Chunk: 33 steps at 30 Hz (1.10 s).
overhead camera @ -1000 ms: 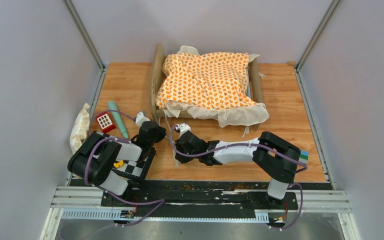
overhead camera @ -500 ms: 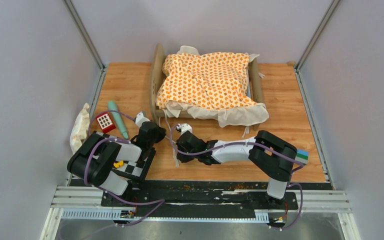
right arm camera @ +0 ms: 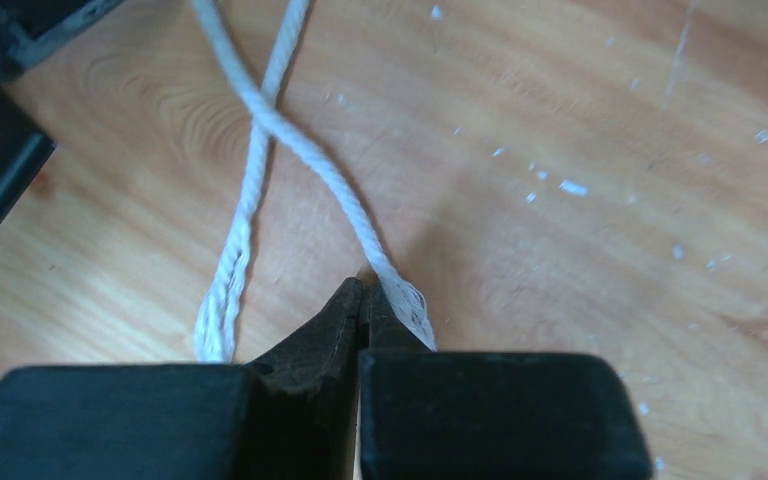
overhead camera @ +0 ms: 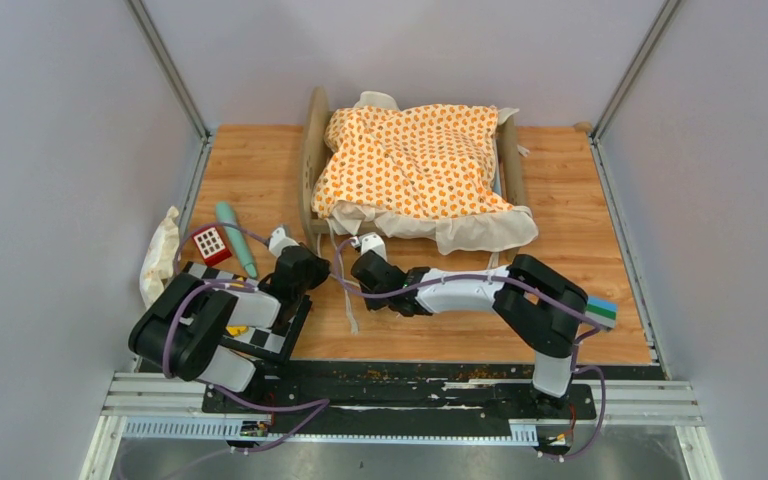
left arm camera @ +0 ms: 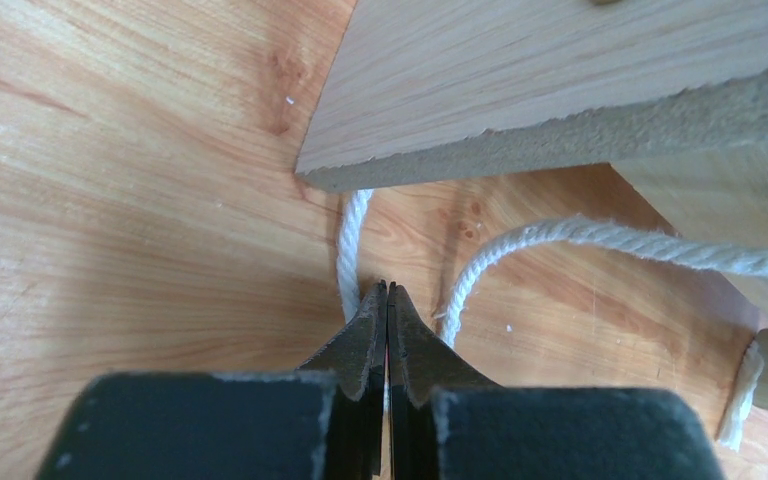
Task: Set up the pet bed
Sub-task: Tie the ropes to the bed frame.
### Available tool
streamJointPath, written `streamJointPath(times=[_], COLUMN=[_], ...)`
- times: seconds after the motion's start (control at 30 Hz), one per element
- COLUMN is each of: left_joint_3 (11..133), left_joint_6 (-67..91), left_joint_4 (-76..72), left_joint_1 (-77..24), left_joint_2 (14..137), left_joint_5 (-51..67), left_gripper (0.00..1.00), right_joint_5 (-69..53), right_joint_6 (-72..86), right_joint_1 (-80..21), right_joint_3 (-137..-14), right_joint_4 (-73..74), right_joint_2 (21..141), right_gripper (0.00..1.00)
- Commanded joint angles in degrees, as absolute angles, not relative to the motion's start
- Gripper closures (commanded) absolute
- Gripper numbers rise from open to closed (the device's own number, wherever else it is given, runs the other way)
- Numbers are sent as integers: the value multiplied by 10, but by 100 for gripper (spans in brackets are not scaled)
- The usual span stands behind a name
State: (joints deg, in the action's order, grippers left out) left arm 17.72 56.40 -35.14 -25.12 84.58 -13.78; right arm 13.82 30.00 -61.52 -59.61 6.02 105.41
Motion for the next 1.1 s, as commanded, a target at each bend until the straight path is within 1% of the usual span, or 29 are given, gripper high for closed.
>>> streamJointPath(times=[0.0, 0.13, 0.23, 0.33, 0.5, 0.67, 0.8, 0.9, 0.97, 1.07], left_joint_3=[154, 147, 143, 139, 128, 117, 114, 110, 112, 120], left_joint_6=[541, 536, 527, 524, 522, 518, 513, 502, 491, 472], left_joint_4=[-280, -275, -272, -250, -199, -193, -188, -188, -188, -187], left_joint_1=[-250, -250, -250, -251, -250, -250, -250, -250, -250, -250], left_joint_2=[833, 825, 818, 800, 761, 742, 737, 730, 727, 718], left_joint_5=[-144, -138, -129, -129, -152, -143, -138, -130, -125, -111], left_gripper=[100, 100, 100, 100, 100, 100, 100, 100, 100, 100], right_joint_5=[211, 199, 140, 94, 12, -51, -61, -70, -81, -86], right_joint_6=[216, 181, 164, 172, 184, 198, 187, 134, 56, -46], right_joint_1=[-611, -611, -612, -613, -613, -624, -630, -630, -630, -629], right_joint_3=[-645, -643, -604, -562, -508, -508, -519, -530, -553, -597], right_joint_4=[110, 98, 50, 10, -57, -73, -74, -56, -18, 57], right_joint_2=[1083, 1067, 1025, 979, 921, 923, 945, 951, 952, 954], right_gripper=[100, 100, 94, 90, 79, 72, 70, 67, 66, 68])
